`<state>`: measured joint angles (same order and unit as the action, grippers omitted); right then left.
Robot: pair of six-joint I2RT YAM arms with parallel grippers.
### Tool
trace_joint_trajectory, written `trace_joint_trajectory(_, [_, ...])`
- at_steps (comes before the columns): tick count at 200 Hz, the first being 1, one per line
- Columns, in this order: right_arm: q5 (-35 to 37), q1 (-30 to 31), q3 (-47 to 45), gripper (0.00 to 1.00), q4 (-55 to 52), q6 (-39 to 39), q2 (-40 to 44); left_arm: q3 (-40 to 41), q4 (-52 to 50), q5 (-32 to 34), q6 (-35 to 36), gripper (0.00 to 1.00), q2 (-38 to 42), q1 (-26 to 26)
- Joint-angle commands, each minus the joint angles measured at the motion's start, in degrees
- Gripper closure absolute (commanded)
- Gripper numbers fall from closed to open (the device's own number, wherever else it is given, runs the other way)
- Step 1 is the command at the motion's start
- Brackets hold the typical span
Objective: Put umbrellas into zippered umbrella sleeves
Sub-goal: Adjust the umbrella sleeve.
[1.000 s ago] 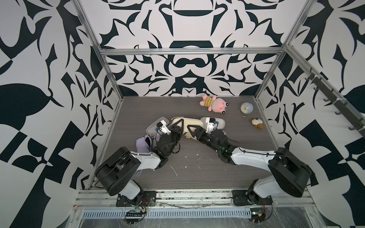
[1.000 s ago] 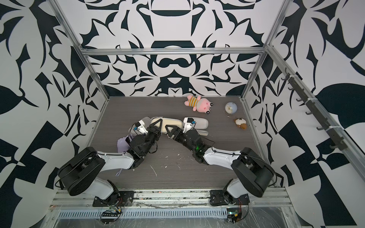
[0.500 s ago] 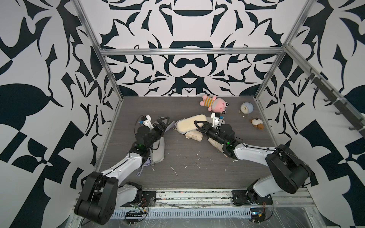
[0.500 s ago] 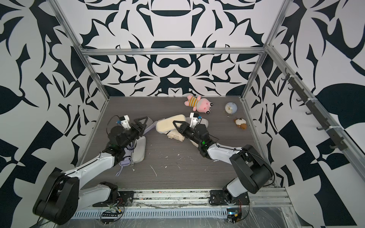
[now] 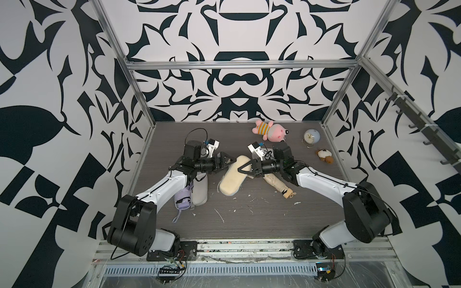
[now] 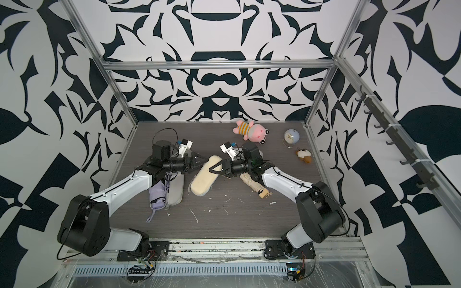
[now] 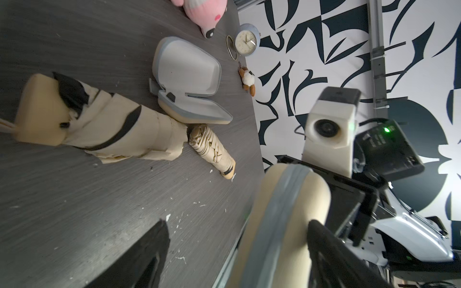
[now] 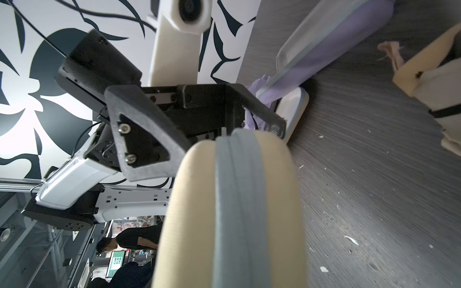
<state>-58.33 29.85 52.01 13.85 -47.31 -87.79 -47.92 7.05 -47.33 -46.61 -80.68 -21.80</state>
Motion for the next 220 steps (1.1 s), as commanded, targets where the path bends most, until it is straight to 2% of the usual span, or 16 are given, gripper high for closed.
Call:
trace_joint_trajectory(1, [-5.0,-0.8,4.7,0.93,0.9,4.0,0.5,2.2,6.8,-7.7,-3.5,0.18,0.7,-1.2])
trace_joint_trajectory(19, [-6.6,-1.5,5.3,0.93,0.9,3.9,0.4,6.0,8.9,-8.4,-4.4,0.19,3.2,-1.2])
trace_joint_trajectory(39, [-7.8,-1.8,5.7,0.93,0.0,4.4,0.6,9.9,9.9,-8.7,-5.0,0.16,5.9,-0.7])
trace_joint_trajectory(65, [-9.3,-2.4,6.4,0.92,-0.6,4.6,0.5,12.2,11.7,-9.3,-5.0,0.16,7.2,0.0])
trace_joint_trajectory(88, [-10.5,-2.1,7.7,0.93,1.2,2.5,-1.1,10.3,15.6,-10.7,-6.7,0.24,5.4,-2.5])
trace_joint_trajectory(108, [-11.8,-2.0,9.3,0.92,2.2,0.3,-3.1,8.4,17.7,-11.5,-6.9,0.34,3.2,-4.5])
trace_joint_trajectory(125, [-12.4,-2.0,9.8,0.82,2.0,-0.3,-3.5,6.8,18.2,-12.5,-7.1,0.48,1.1,-4.5])
trace_joint_trajectory(131, [-12.3,-1.9,9.6,0.74,1.7,-0.3,-3.4,6.2,18.2,-12.8,-7.0,0.53,0.4,-4.5])
trace_joint_trajectory(137, [-11.9,-2.0,9.3,0.59,1.4,-0.4,-3.1,5.8,18.2,-12.9,-6.9,0.59,0.0,-4.4])
trace_joint_trajectory(142, [-11.6,-2.1,8.9,0.54,1.0,-0.3,-2.7,5.4,18.1,-12.8,-6.9,0.63,-0.4,-4.3])
trace_joint_trajectory(160, [-9.3,-4.6,5.5,0.39,-1.8,1.1,0.9,5.2,18.4,-12.5,-7.3,0.66,-0.8,-2.8])
trace_joint_trajectory(182, [-1.5,-9.9,-1.0,0.34,-8.7,6.8,7.8,5.5,19.3,-10.0,-7.3,0.66,-0.4,-0.8])
trace_joint_trajectory(195, [9.6,-10.9,-5.9,0.38,-12.8,13.5,13.1,5.6,20.3,-7.2,-7.4,0.66,-0.4,-0.2])
trace_joint_trajectory(206, [21.4,-7.9,-10.5,0.44,-12.0,19.2,17.5,5.6,22.4,-5.0,-8.0,0.66,-0.8,-0.2])
trace_joint_trajectory(220, [38.8,0.3,-14.9,0.54,-9.3,29.3,22.7,5.2,26.3,-3.5,-10.4,0.65,-1.8,-0.4])
